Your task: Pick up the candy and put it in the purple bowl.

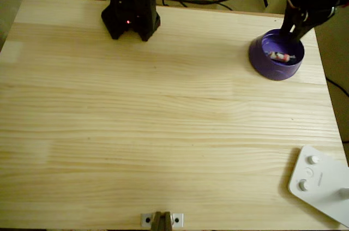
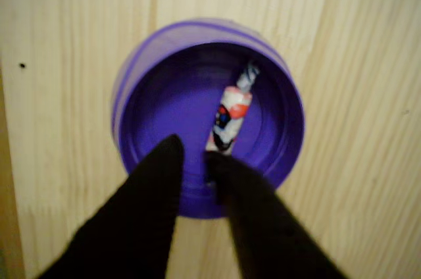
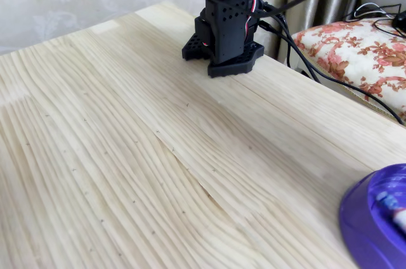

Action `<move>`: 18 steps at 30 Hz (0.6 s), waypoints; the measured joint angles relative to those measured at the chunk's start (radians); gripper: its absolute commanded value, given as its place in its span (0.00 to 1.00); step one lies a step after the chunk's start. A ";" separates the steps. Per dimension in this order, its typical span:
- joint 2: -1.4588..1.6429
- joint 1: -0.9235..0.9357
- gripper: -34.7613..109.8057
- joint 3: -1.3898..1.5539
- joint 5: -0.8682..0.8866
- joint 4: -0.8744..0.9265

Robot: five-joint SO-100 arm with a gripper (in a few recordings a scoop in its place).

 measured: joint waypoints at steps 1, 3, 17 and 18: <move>0.000 0.003 0.24 0.000 0.000 0.000; 0.000 0.012 0.24 0.000 0.000 0.000; 0.207 0.092 0.24 0.084 0.006 0.052; 0.245 0.101 0.24 0.123 0.006 0.052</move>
